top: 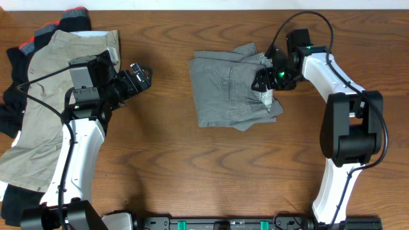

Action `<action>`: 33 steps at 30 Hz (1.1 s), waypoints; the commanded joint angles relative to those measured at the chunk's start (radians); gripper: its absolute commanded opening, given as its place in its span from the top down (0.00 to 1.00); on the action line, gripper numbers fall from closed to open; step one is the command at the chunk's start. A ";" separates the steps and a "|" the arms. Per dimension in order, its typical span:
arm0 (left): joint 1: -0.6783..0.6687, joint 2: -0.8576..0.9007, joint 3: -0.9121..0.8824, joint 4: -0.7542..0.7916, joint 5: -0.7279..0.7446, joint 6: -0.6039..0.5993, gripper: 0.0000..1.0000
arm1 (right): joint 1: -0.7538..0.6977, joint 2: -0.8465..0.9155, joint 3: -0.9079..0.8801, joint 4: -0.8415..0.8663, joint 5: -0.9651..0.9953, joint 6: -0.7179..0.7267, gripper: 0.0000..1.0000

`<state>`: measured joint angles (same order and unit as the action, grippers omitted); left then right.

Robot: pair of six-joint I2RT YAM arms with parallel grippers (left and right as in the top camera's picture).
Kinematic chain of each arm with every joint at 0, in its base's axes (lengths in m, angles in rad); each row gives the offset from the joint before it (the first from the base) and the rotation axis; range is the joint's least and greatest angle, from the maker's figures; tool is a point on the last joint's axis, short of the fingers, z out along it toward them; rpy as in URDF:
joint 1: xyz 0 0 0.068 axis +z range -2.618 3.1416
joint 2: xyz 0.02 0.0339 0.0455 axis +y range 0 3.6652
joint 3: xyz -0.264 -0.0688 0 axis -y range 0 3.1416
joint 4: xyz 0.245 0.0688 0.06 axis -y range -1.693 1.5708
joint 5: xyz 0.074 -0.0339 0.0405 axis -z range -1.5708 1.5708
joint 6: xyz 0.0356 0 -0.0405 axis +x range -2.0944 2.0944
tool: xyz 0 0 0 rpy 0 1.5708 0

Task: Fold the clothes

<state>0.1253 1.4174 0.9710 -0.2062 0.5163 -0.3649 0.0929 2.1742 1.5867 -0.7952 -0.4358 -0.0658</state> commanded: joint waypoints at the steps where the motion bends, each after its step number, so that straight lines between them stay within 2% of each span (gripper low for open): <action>1: 0.002 -0.005 -0.004 -0.002 -0.013 0.017 0.02 | 0.000 0.031 0.004 0.003 -0.057 -0.029 0.26; 2: 0.002 -0.005 -0.004 -0.002 -0.013 0.017 0.02 | 0.000 0.037 0.004 0.003 -0.066 -0.029 0.32; 3: 0.002 -0.005 -0.004 -0.002 -0.013 0.017 0.02 | 0.000 0.041 0.003 0.004 -0.078 -0.029 0.43; 7: 0.002 -0.005 -0.004 -0.002 -0.013 0.017 0.02 | 0.012 0.056 0.003 0.016 -0.158 -0.029 0.93; 8: 0.002 -0.005 -0.004 -0.002 -0.018 0.017 0.02 | 0.016 0.056 0.003 0.018 -0.169 -0.029 0.97; 11: 0.002 -0.005 -0.004 -0.002 -0.039 0.016 0.02 | 0.033 0.056 0.003 0.033 -0.175 -0.021 0.99; 20: 0.002 -0.005 -0.004 -0.002 -0.039 0.017 0.02 | -0.034 0.056 0.003 0.198 -0.154 0.227 0.99; 25: 0.002 -0.005 -0.004 0.002 -0.039 0.016 0.02 | -0.134 0.056 0.003 0.301 -0.080 0.404 0.99; 33: 0.002 -0.005 -0.004 0.005 -0.039 0.016 0.02 | -0.358 0.056 0.003 0.377 0.046 0.563 0.99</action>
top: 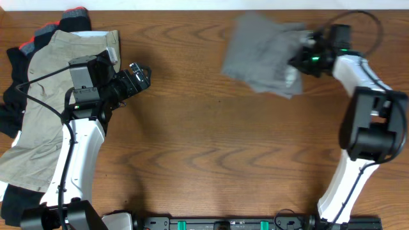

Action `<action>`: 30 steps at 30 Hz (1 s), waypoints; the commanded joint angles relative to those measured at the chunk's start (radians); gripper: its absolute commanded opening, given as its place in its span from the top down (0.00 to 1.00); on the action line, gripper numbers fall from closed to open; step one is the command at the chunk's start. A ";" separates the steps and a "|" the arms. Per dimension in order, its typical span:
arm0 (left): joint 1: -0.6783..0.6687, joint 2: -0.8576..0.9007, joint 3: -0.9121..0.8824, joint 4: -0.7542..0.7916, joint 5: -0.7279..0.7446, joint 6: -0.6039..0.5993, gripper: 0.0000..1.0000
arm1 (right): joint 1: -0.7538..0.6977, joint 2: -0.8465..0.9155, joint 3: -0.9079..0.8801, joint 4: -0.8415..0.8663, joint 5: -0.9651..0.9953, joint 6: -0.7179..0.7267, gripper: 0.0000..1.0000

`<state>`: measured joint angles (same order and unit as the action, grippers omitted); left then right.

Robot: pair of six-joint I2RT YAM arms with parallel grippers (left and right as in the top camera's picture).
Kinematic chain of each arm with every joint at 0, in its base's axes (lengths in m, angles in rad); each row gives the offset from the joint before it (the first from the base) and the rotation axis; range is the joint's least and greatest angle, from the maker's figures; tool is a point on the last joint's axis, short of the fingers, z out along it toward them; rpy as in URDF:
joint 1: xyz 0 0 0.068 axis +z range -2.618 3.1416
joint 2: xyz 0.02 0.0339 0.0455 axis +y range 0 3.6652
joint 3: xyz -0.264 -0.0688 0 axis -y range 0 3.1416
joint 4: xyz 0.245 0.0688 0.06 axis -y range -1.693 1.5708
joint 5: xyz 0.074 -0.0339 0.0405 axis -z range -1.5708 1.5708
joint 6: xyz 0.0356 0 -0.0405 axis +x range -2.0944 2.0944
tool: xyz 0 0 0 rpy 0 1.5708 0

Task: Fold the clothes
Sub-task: 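Grasp the folded shorts with the right gripper and drag them to the top-right corner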

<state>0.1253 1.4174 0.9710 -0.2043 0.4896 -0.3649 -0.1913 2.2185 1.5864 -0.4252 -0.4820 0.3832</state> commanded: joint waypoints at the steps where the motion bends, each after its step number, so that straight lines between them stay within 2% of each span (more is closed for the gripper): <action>1: 0.002 -0.005 -0.004 0.003 -0.012 0.016 0.02 | -0.105 0.011 0.003 0.011 0.113 0.143 0.99; 7: 0.002 -0.005 -0.004 0.003 -0.012 0.016 0.02 | -0.267 0.011 0.003 0.025 0.210 0.297 0.99; 12: 0.002 -0.005 -0.004 0.003 -0.012 0.015 0.02 | -0.341 0.011 0.003 0.008 0.312 0.452 0.99; 23: 0.002 -0.003 -0.004 0.003 -0.012 0.013 0.02 | -0.357 0.012 0.003 0.025 0.493 0.749 0.99; 30: 0.002 0.004 -0.004 0.003 -0.031 0.012 0.02 | -0.340 0.012 0.003 0.114 0.494 0.758 0.99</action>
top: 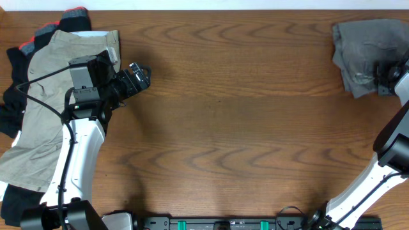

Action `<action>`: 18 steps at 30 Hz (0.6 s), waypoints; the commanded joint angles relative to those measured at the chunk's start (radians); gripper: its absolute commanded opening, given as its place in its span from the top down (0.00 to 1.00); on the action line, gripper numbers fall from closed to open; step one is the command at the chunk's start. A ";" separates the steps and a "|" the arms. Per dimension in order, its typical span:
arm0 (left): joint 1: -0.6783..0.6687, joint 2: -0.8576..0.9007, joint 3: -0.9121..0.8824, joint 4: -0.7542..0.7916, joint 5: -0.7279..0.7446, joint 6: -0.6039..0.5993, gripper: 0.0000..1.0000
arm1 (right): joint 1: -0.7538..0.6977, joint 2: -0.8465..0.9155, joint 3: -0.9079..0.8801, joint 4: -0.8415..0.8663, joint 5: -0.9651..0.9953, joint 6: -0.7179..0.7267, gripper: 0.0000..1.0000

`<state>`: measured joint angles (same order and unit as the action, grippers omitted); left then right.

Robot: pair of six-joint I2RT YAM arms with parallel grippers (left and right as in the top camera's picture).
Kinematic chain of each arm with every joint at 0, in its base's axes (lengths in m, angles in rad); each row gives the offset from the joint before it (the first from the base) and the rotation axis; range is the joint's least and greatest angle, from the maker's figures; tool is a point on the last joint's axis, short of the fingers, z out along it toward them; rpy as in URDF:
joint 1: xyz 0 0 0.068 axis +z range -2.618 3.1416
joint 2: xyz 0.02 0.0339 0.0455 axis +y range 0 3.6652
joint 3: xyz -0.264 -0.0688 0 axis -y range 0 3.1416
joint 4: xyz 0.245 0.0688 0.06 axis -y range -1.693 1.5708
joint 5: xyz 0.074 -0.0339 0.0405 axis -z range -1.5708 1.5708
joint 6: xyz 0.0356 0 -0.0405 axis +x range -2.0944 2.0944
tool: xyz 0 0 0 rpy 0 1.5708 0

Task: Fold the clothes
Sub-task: 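Grasp the folded shorts with the right gripper and drag them to the top-right corner, then hold the grey shorts at the top-right corner and adjust their position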

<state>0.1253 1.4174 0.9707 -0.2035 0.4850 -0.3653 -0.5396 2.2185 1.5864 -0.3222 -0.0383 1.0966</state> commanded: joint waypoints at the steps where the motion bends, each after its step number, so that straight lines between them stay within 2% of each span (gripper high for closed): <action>1: 0.002 0.004 -0.003 0.002 -0.026 0.012 0.02 | 0.011 0.012 0.003 0.017 0.050 0.044 0.99; 9: 0.002 0.005 -0.003 0.002 -0.026 0.013 0.02 | 0.061 0.012 0.003 0.026 0.068 -0.010 0.99; 18: 0.002 0.005 -0.003 0.002 -0.033 0.013 0.02 | 0.106 0.012 0.003 0.044 0.033 -0.283 0.99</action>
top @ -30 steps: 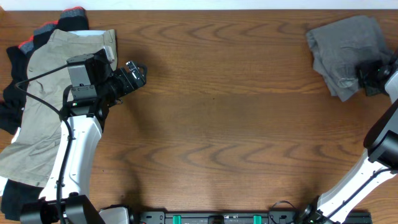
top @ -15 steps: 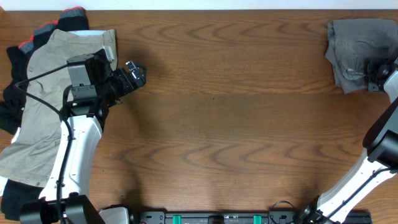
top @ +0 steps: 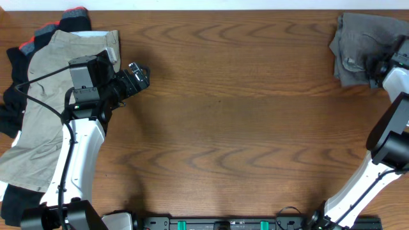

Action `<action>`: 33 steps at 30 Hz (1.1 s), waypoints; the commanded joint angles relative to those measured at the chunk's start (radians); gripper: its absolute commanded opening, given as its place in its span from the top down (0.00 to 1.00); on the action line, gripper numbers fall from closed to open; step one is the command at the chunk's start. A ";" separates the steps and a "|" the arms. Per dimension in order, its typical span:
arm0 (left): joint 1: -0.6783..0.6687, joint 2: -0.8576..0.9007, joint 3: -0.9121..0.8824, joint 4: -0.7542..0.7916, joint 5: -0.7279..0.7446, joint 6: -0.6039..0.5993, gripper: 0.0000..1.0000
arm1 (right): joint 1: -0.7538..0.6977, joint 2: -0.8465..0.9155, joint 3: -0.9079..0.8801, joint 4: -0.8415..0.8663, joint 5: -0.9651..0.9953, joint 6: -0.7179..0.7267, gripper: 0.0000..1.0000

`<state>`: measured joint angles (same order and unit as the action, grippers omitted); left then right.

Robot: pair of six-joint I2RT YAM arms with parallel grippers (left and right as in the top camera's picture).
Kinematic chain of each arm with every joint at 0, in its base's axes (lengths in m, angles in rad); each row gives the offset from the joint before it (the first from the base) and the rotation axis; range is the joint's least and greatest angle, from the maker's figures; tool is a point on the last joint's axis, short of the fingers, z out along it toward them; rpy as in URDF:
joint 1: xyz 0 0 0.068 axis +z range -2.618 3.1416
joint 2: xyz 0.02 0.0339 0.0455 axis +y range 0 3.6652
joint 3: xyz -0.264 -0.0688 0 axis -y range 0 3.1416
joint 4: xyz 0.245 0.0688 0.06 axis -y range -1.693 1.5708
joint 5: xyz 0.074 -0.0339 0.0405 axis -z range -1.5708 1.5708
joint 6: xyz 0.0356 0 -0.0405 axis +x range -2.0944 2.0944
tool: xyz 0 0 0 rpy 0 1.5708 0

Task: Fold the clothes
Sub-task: 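Hold the grey shorts at the top-right corner and adjust their position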

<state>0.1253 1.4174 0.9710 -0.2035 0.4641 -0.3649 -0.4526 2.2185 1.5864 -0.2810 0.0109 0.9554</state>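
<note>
The folded grey shorts (top: 358,45) lie in the table's far right corner, partly past the frame edge. My right gripper (top: 378,66) sits on their right edge and looks shut on the cloth, though its fingers are mostly hidden. Over bare wood at the left, my left gripper (top: 139,73) stands open and holds nothing. It is just right of a pile of unfolded clothes, with beige trousers (top: 45,96) on top.
Under the trousers lie black garments (top: 9,102) and a dark piece with red trim (top: 67,19) at the far left corner. The left arm's body (top: 80,147) lies along the pile's right edge. The wooden table (top: 230,128) fills the view.
The right gripper and the grey shorts have shifted slightly toward the far edge and a little left. The left arm and the pile are unchanged.
The folded grey shorts lay at the table's centre back with the right gripper shut on their right side. Then they were up at the far edge, right of centre, then in the far right corner, where they still are. The left arm stayed put throughout.
</note>
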 commanded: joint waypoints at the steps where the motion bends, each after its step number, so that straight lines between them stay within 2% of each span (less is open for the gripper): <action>1: 0.002 0.005 -0.004 0.002 -0.013 0.013 0.02 | 0.025 0.012 0.003 0.001 -0.028 -0.193 0.99; 11: 0.002 0.005 -0.004 0.003 -0.013 0.013 0.02 | 0.064 0.012 0.003 -0.099 -0.232 -0.682 0.99; 17: 0.002 0.005 -0.004 0.003 -0.013 0.013 0.02 | 0.090 0.012 0.003 -0.137 -0.243 -0.864 0.99; 21: 0.002 0.005 -0.004 0.003 -0.013 0.012 0.02 | 0.090 0.012 0.003 -0.131 -0.221 -0.854 0.99; 26: 0.002 0.005 -0.004 0.003 -0.013 0.013 0.02 | 0.089 0.012 0.003 -0.107 -0.167 -0.755 0.99; 33: 0.002 0.005 -0.004 0.002 -0.013 0.013 0.02 | 0.088 0.012 0.003 -0.096 0.010 -0.418 0.99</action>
<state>0.1253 1.4174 0.9710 -0.2031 0.4637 -0.3649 -0.3744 2.2185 1.5867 -0.3801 -0.0971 0.3557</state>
